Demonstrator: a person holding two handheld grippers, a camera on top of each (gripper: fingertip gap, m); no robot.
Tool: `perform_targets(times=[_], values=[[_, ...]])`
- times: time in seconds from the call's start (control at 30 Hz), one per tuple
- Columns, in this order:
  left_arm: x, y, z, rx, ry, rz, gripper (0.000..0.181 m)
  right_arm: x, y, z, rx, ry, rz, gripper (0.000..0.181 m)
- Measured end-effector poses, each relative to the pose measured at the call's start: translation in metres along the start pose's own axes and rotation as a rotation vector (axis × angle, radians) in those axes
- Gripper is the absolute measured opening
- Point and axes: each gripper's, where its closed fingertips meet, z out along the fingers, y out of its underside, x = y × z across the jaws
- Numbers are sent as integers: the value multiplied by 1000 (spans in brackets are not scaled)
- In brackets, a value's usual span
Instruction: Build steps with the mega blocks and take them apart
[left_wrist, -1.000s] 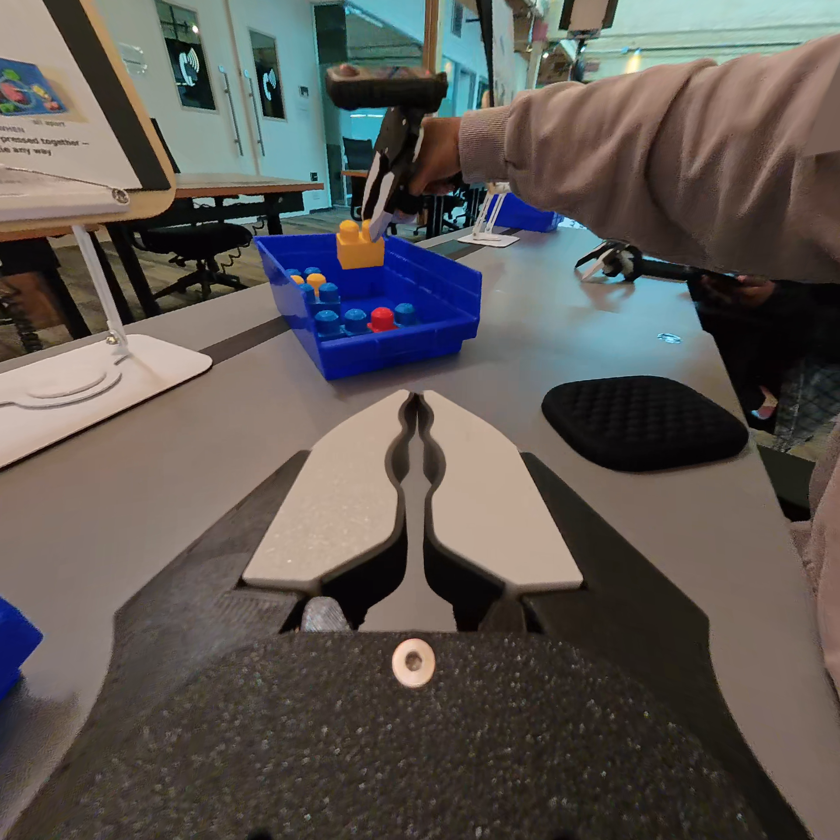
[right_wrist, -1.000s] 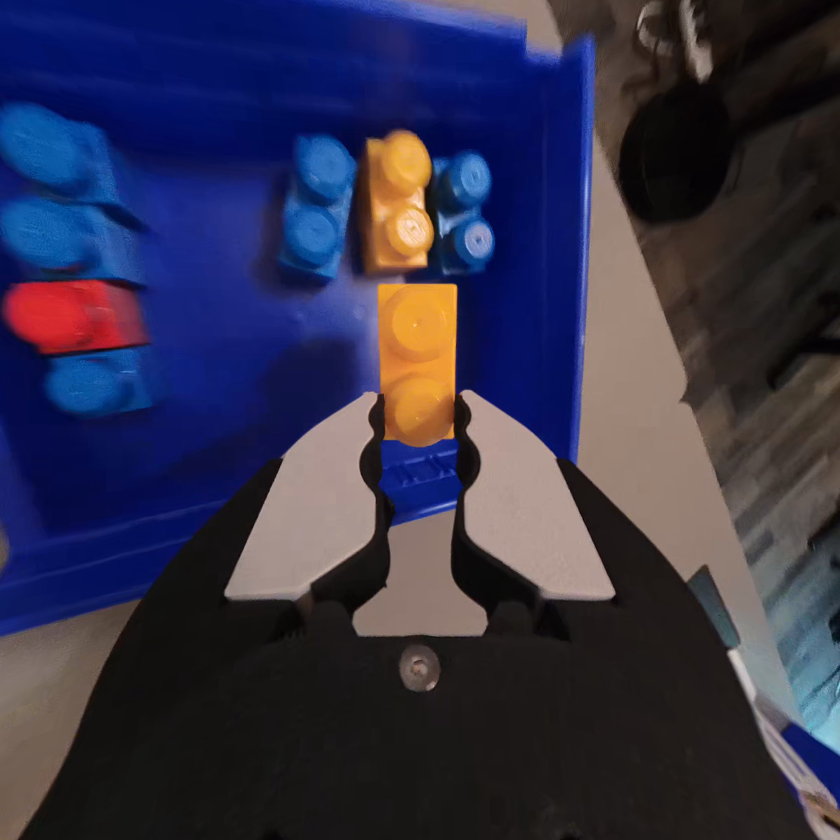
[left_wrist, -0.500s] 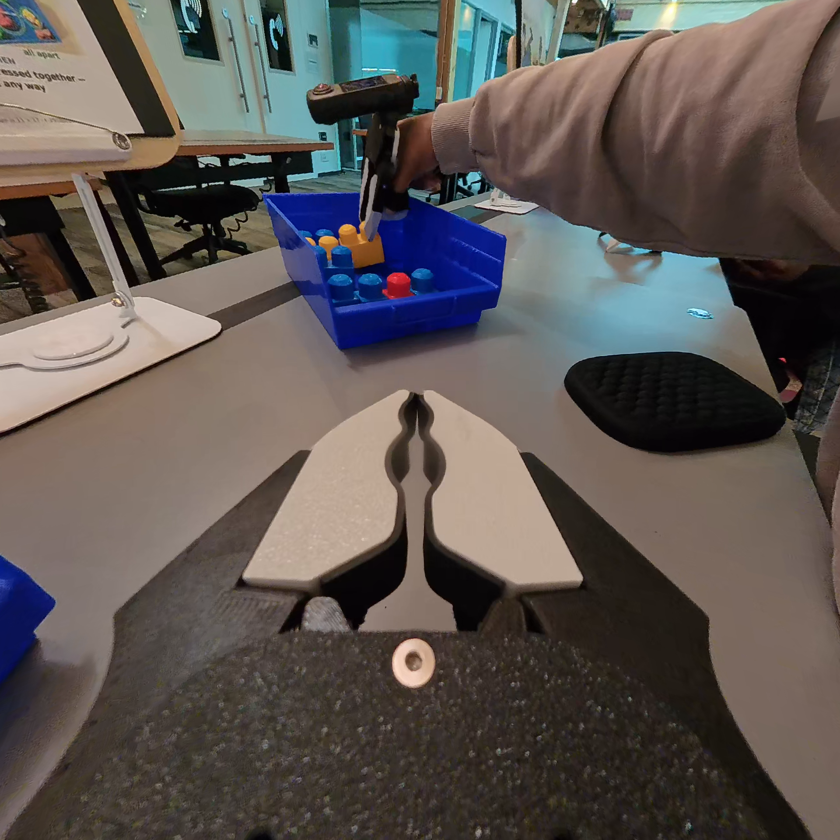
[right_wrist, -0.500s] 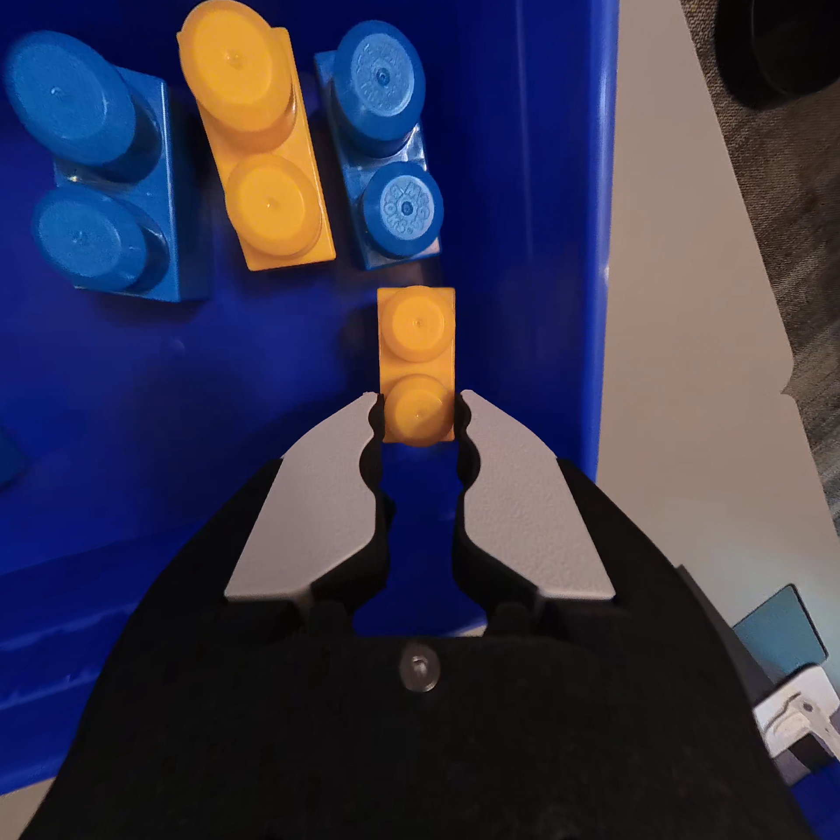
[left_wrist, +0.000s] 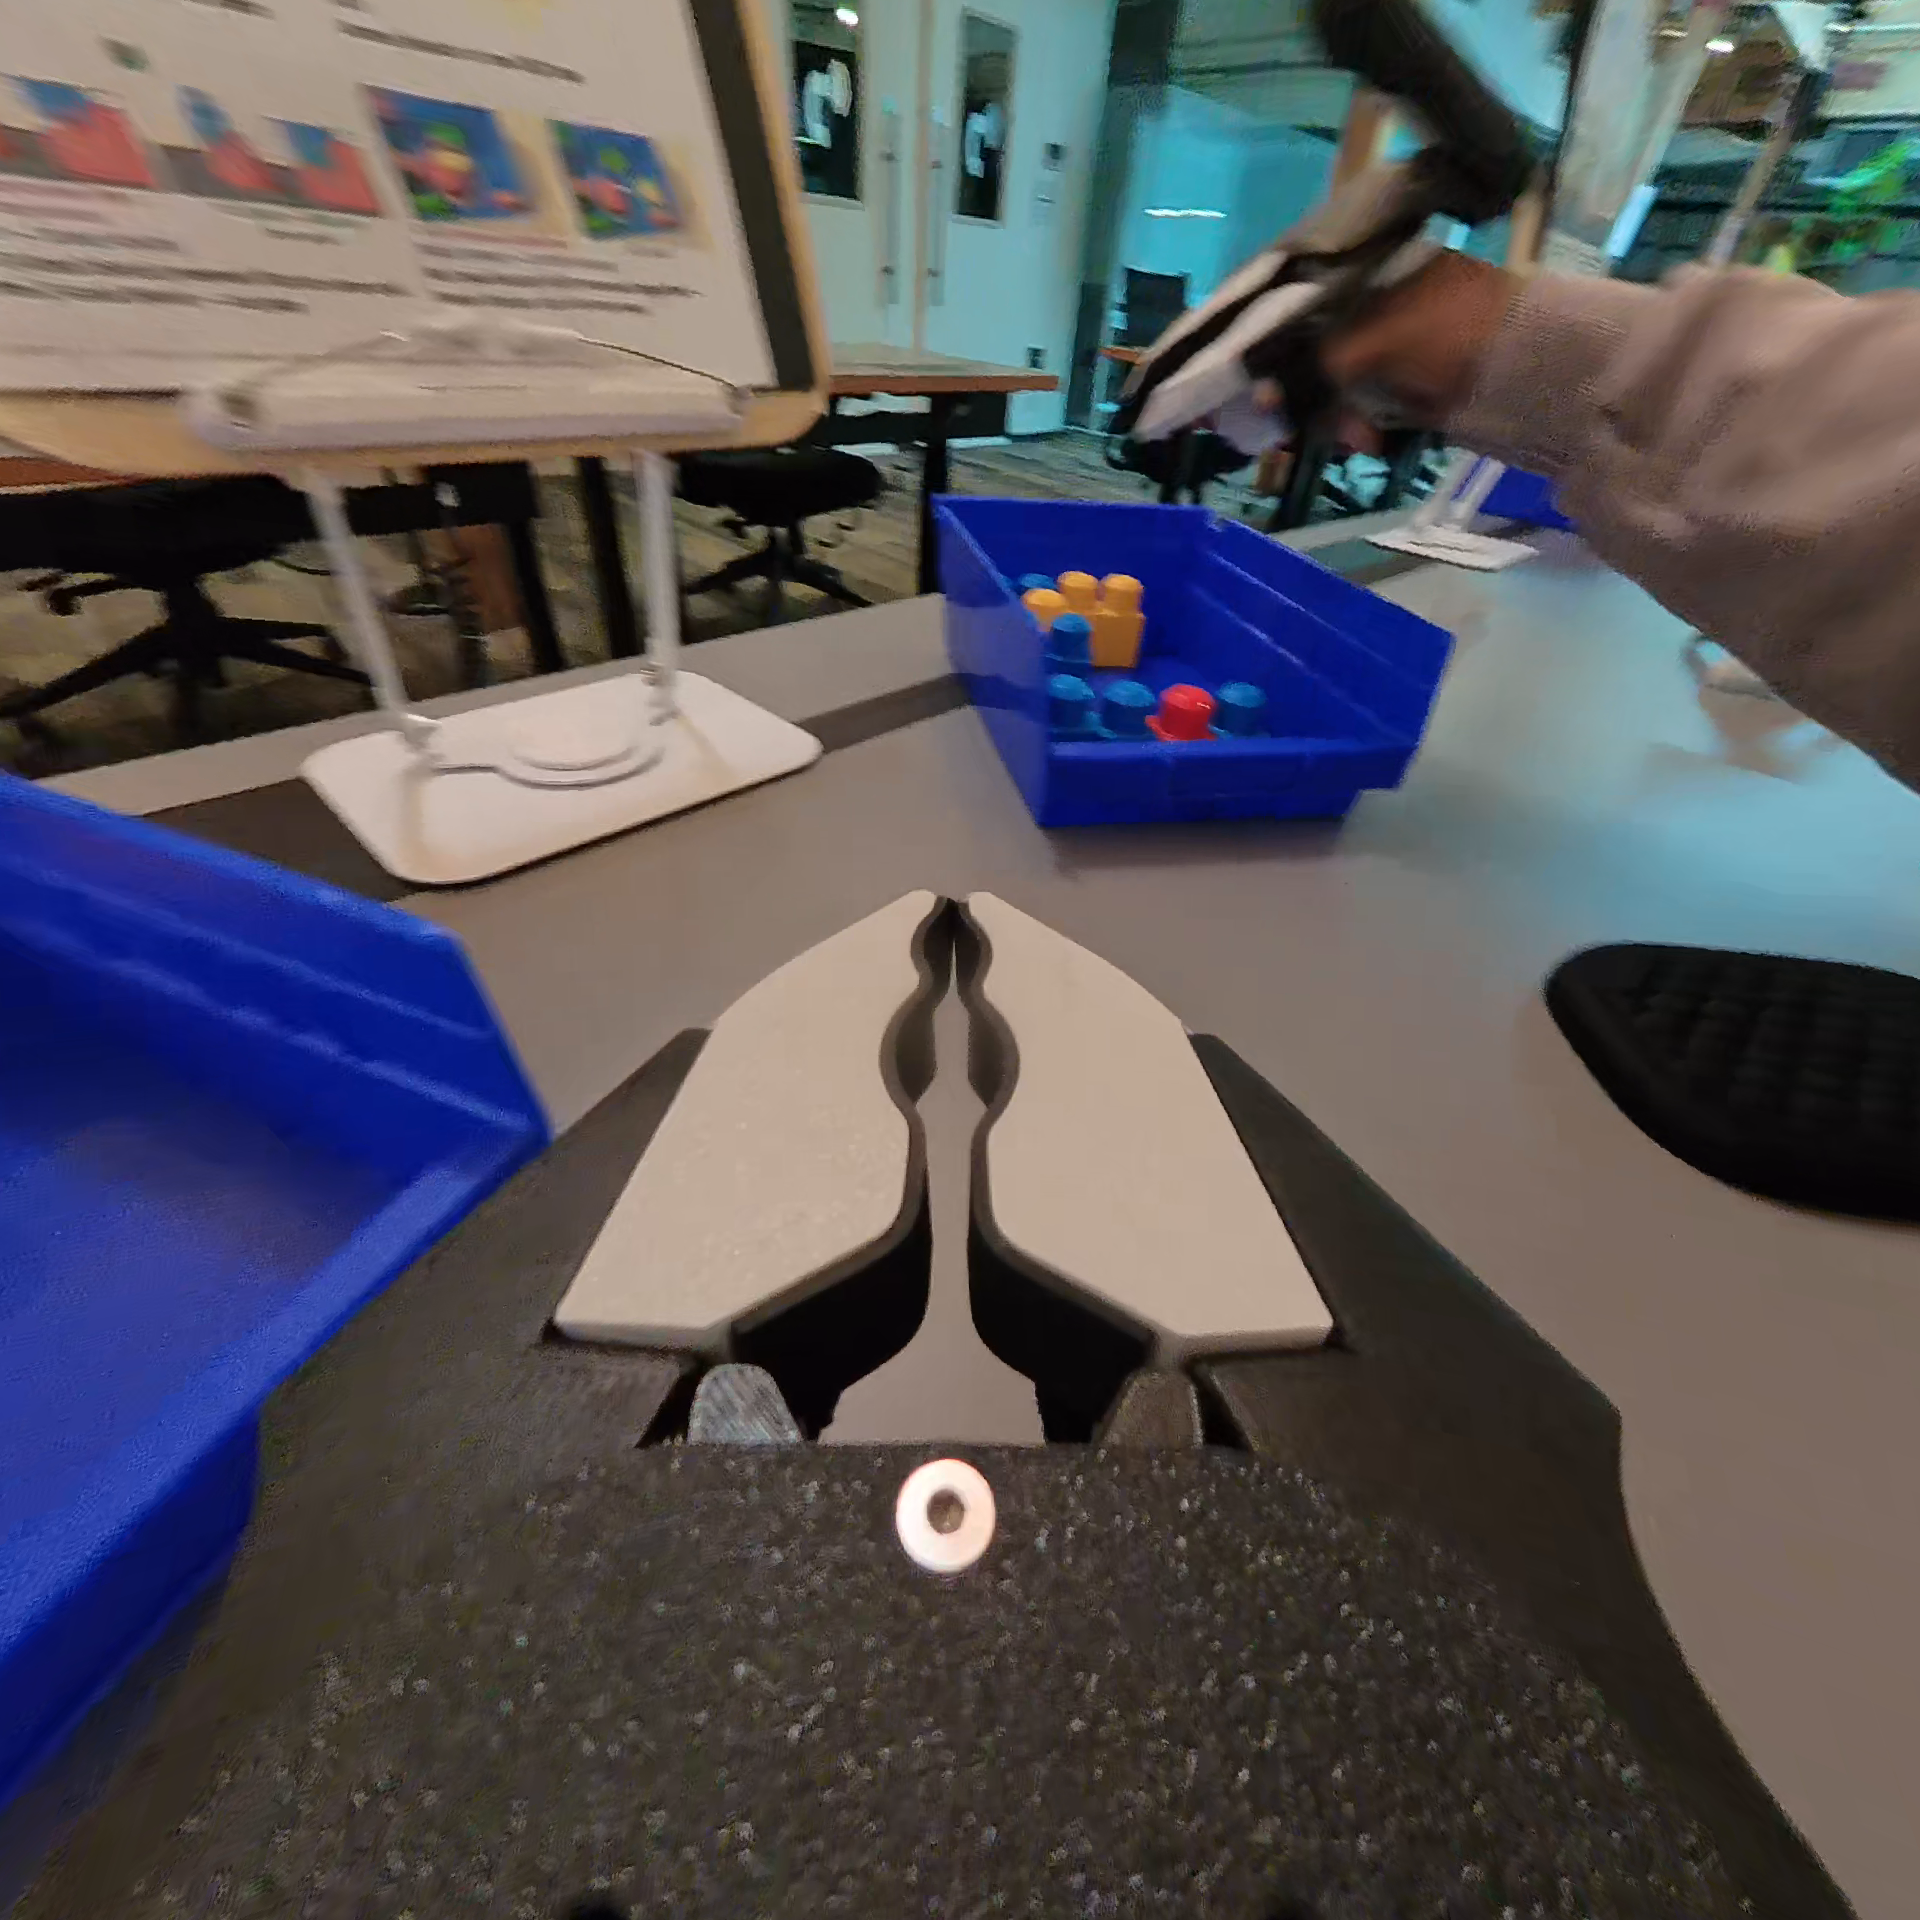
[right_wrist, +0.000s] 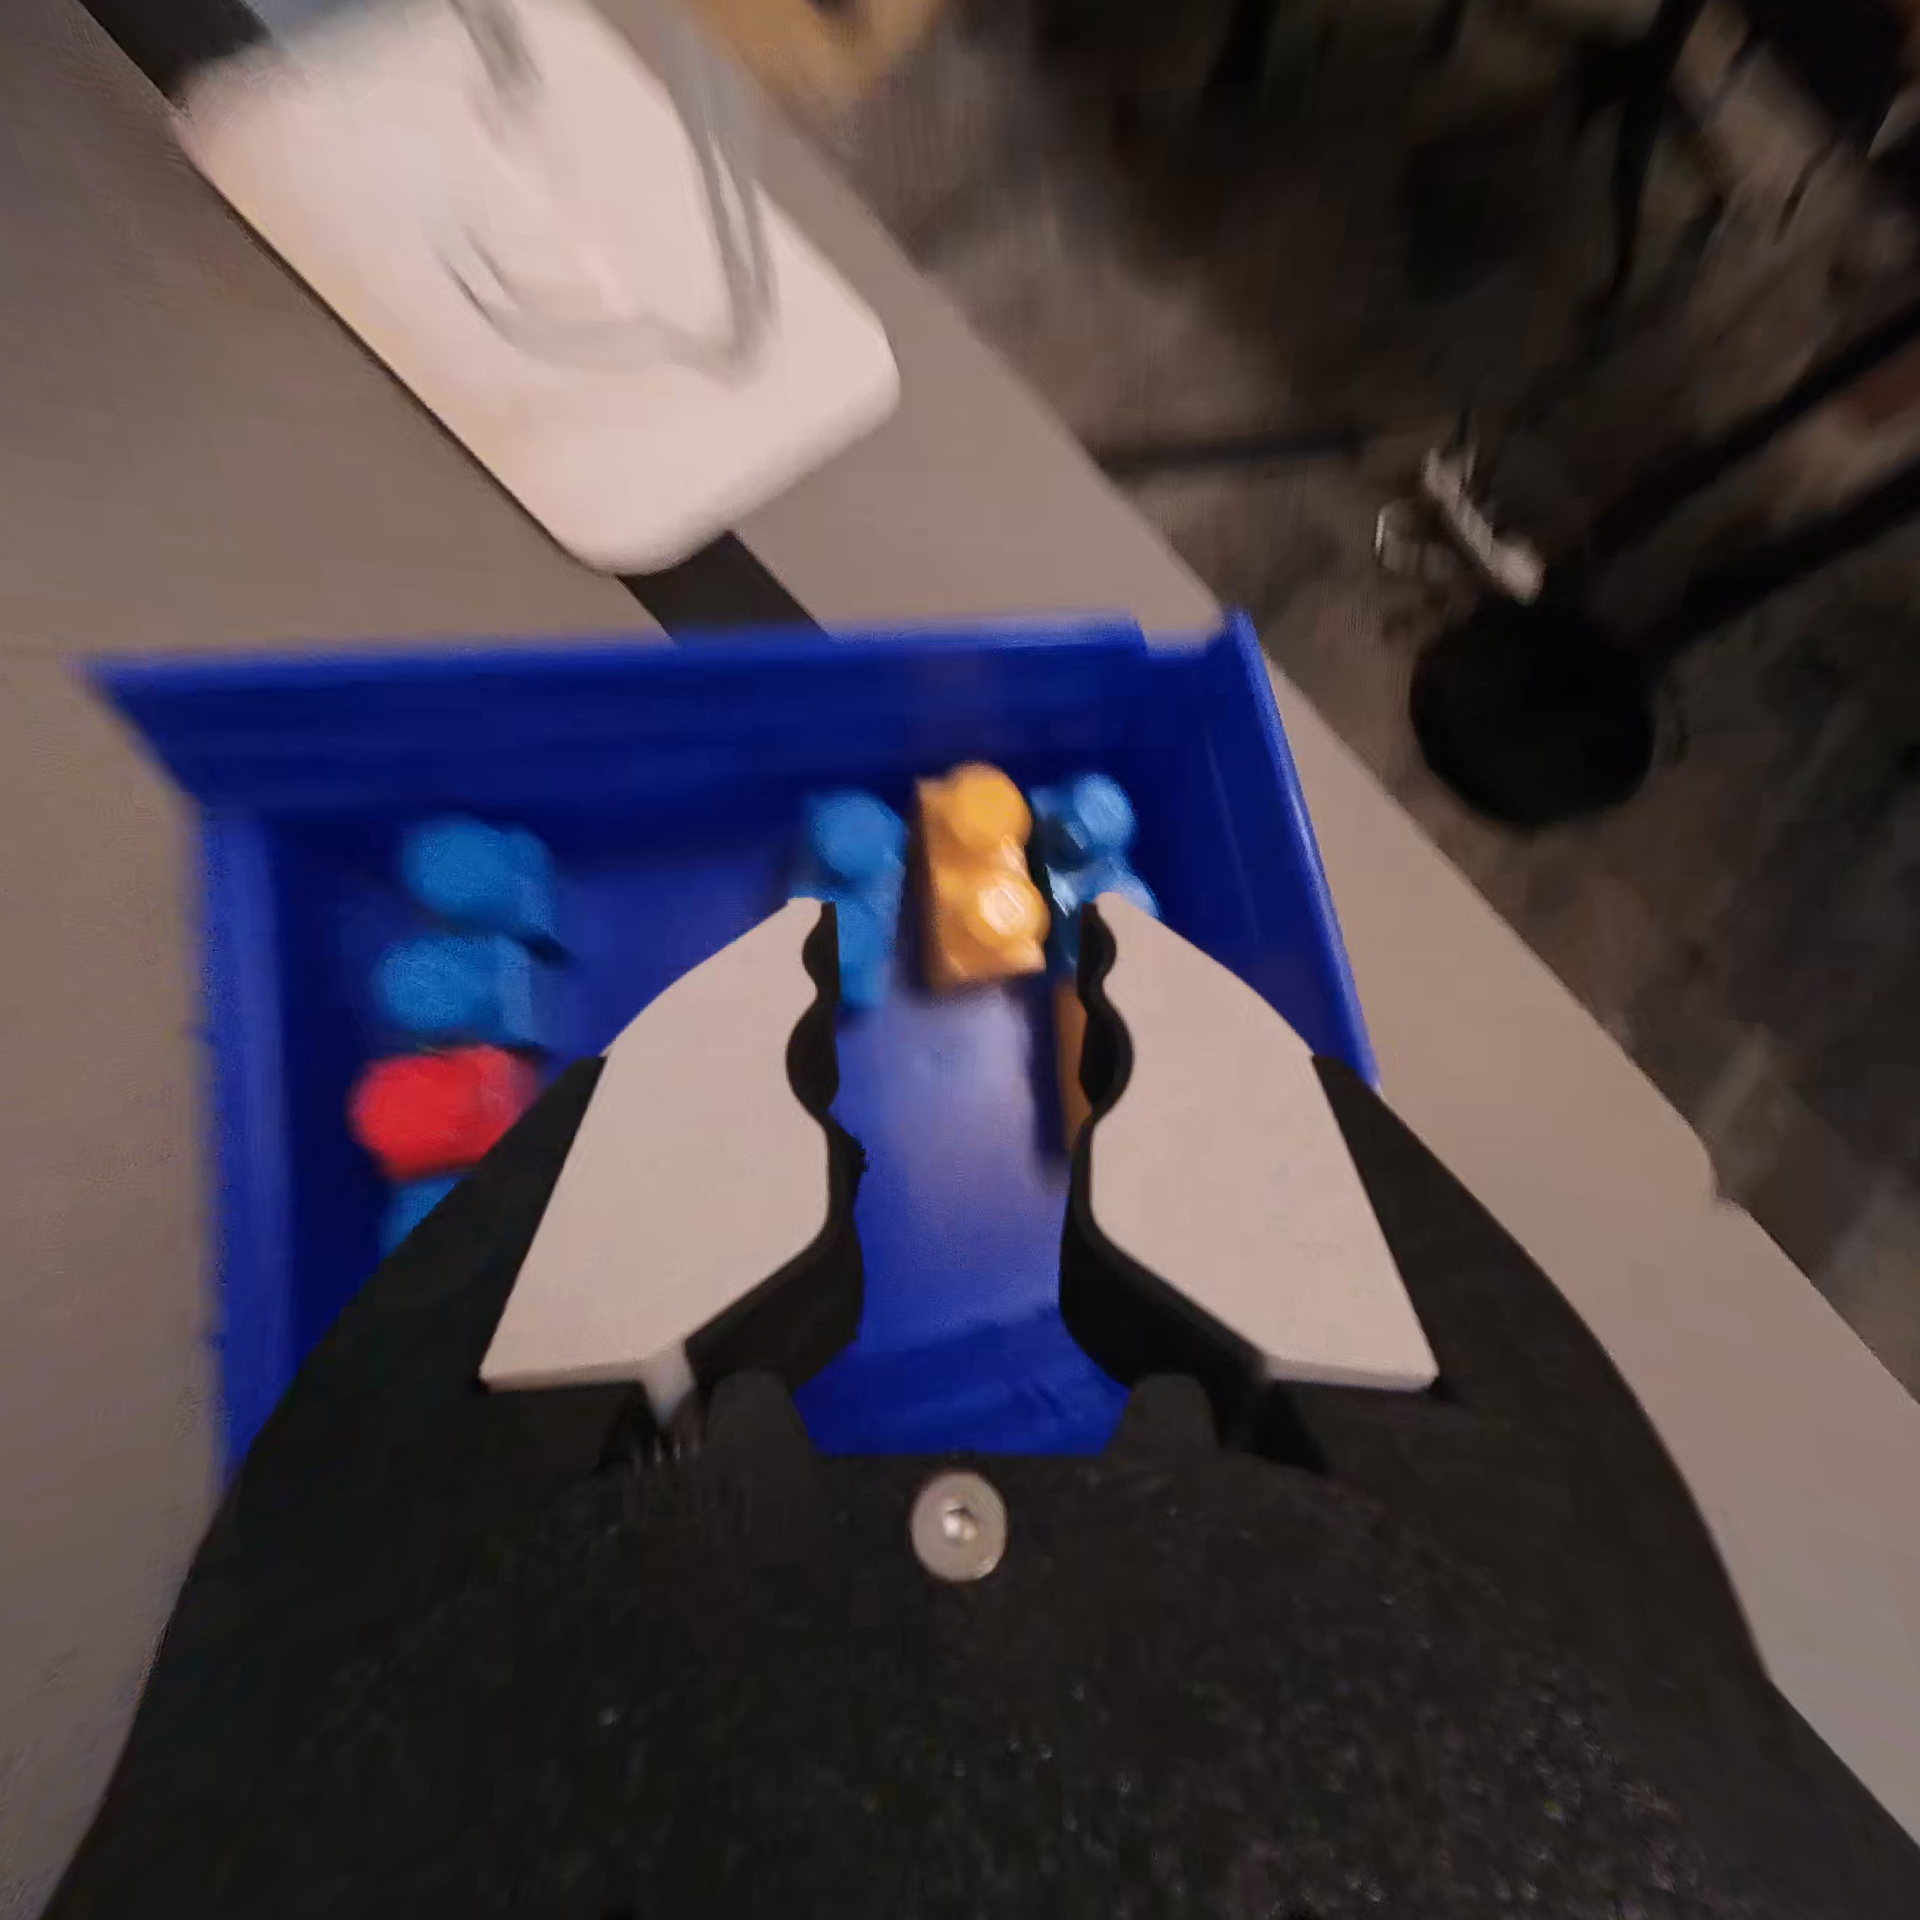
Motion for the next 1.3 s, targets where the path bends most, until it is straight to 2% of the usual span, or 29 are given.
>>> perform_targets(times=[0.03, 0.1, 0.17, 0.3, 0.4, 0.47, 0.53, 0.77, 0.93, 1.03, 1.1, 1.2, 1.3], values=[[-11, -5, -4, 11, -38, -4, 0, -17, -16, -14, 126, -6, 11, 44], [-35, -14, -13, 26, -128, -7, 0, -49, -38, -43, 348, -5, 64, 42], [-60, -22, -23, 32, -224, -8, 0, -83, -46, -69, 528, -5, 131, 36], [-117, -37, -40, 31, -451, -16, 4, -146, -30, -99, 725, 90, 218, 20], [-160, -43, -43, 24, -586, -63, 20, -189, -9, -105, 781, 135, 285, 3], [-190, -42, -41, 2, -677, -76, 44, -210, 5, -101, 772, 160, 307, 0], [-217, -35, -35, -40, -738, -101, 60, -224, 14, -96, 760, 171, 315, 0], [-299, 10, -25, -238, -908, -150, 62, -239, 22, -81, 692, 185, 209, 0], [-325, 32, -23, -357, -945, -163, 55, -245, 23, -79, 686, 203, 157, 0], [-329, 46, -21, -406, -920, -181, 37, -244, 22, -79, 688, 205, 152, 0], [-328, 46, -21, -417, -913, -186, 37, -245, 22, -78, 683, 199, 150, 0], [-321, 34, -23, -397, -912, -163, 37, -248, 19, -79, 690, 194, 144, 0], [-298, 6, -23, -332, -872, -111, 37, -255, 11, -80, 683, 163, 131, 0]])
